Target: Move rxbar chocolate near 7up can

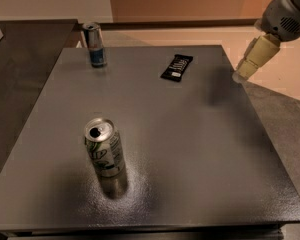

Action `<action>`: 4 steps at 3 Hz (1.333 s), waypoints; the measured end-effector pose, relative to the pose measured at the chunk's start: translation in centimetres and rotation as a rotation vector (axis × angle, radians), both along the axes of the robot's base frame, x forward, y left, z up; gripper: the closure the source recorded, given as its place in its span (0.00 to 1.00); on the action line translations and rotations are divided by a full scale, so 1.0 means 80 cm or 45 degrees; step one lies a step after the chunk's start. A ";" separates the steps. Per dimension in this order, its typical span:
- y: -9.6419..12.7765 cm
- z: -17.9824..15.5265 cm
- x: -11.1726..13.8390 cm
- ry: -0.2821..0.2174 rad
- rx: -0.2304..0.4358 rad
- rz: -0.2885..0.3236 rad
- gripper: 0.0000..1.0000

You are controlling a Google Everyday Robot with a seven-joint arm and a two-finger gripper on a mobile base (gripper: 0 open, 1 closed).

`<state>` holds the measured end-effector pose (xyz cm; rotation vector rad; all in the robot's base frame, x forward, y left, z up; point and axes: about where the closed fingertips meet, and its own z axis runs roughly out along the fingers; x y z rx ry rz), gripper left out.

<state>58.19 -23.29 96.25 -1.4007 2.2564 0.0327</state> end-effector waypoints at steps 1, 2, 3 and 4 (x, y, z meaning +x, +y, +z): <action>0.022 -0.027 0.043 0.013 0.086 -0.012 0.00; 0.045 -0.063 0.078 0.045 0.153 -0.013 0.00; 0.066 -0.094 0.103 0.076 0.217 -0.014 0.00; 0.086 -0.112 0.121 0.108 0.282 -0.005 0.00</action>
Offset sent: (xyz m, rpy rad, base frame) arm 0.0988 0.0594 -0.0888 0.1897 0.0701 -0.0139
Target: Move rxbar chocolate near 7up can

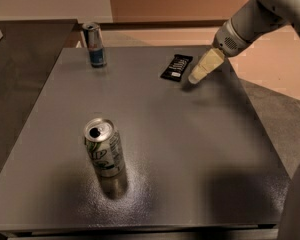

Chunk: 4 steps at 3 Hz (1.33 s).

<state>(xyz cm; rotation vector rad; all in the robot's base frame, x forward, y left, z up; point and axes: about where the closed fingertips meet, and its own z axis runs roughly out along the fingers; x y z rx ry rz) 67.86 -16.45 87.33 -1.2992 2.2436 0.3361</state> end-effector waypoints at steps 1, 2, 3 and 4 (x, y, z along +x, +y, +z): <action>0.019 -0.008 0.014 0.013 0.059 0.022 0.00; 0.037 -0.016 0.026 0.009 0.077 0.054 0.00; 0.055 -0.039 0.050 -0.023 0.060 0.103 0.00; 0.054 -0.041 0.052 -0.025 0.058 0.105 0.00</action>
Offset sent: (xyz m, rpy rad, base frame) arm 0.0325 0.0440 -0.0156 0.0714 -0.0095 0.0710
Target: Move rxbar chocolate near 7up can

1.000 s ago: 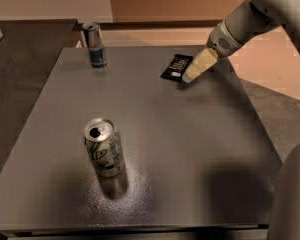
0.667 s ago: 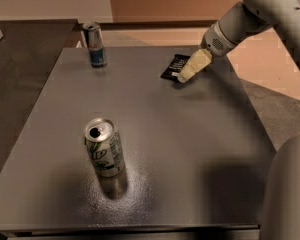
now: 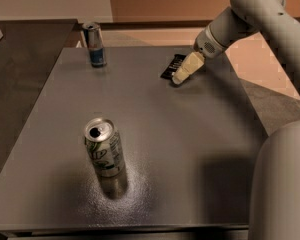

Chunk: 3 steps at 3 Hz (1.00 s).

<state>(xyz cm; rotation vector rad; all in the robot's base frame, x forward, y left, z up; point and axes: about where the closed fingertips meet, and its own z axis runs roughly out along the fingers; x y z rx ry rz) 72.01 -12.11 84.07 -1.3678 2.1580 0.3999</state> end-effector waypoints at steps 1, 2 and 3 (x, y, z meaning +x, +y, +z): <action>-0.004 -0.008 0.006 -0.004 -0.004 0.005 0.00; -0.008 -0.015 0.010 0.005 -0.002 0.008 0.21; -0.009 -0.018 0.011 0.013 0.003 0.011 0.44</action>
Offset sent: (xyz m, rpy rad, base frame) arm 0.0111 -0.0147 -0.0113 -0.0002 0.0019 0.0014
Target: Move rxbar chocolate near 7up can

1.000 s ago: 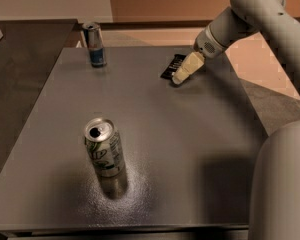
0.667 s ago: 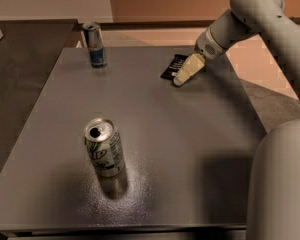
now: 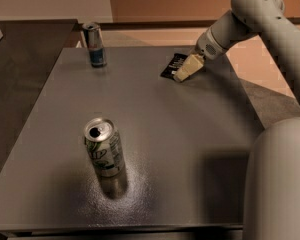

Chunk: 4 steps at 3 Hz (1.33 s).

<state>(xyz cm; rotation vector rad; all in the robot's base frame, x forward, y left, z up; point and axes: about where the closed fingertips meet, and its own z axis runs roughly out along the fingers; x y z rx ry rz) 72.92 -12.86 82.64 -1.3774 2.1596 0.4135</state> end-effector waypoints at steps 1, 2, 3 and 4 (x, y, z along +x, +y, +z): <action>0.000 0.003 0.000 -0.002 0.002 0.001 0.66; 0.000 0.009 0.000 -0.003 0.002 0.001 0.90; 0.000 0.010 0.000 -0.003 0.002 0.001 1.00; 0.002 0.045 -0.013 -0.063 0.021 0.033 1.00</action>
Offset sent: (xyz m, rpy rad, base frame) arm -0.0096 -0.0069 0.0400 0.0329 -0.0724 0.0051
